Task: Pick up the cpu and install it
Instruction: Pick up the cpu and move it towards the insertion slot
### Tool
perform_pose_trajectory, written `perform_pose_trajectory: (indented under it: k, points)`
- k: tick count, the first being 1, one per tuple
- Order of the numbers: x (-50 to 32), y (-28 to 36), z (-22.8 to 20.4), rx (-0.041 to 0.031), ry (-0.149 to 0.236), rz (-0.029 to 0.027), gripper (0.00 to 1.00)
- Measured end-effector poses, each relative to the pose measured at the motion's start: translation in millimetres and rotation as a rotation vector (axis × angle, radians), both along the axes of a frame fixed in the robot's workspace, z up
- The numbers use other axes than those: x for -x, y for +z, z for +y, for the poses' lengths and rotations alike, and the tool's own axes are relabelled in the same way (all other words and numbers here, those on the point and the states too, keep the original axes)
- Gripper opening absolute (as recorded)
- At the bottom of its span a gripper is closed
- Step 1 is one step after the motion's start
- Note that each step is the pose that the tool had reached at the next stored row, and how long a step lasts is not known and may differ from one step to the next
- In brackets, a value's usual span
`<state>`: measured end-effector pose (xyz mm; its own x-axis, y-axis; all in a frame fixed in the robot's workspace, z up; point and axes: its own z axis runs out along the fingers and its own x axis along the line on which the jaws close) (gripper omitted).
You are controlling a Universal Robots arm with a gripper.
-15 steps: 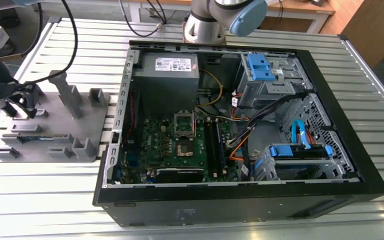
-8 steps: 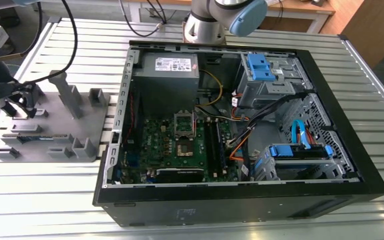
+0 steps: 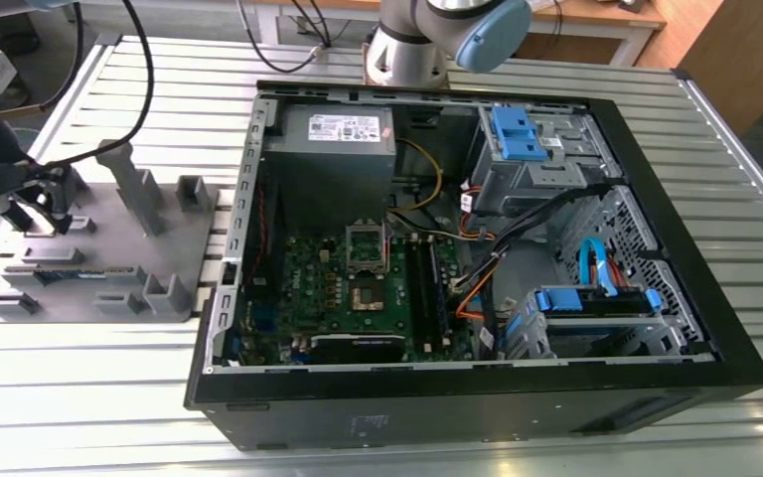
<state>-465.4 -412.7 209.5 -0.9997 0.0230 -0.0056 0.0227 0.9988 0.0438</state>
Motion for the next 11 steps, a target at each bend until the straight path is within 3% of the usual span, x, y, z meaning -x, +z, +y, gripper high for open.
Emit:
perform_pose_trajectory:
  k: [11]
  points:
    - [0.0,3.6,0.0,-0.0001,0.0,-0.0002,0.47]
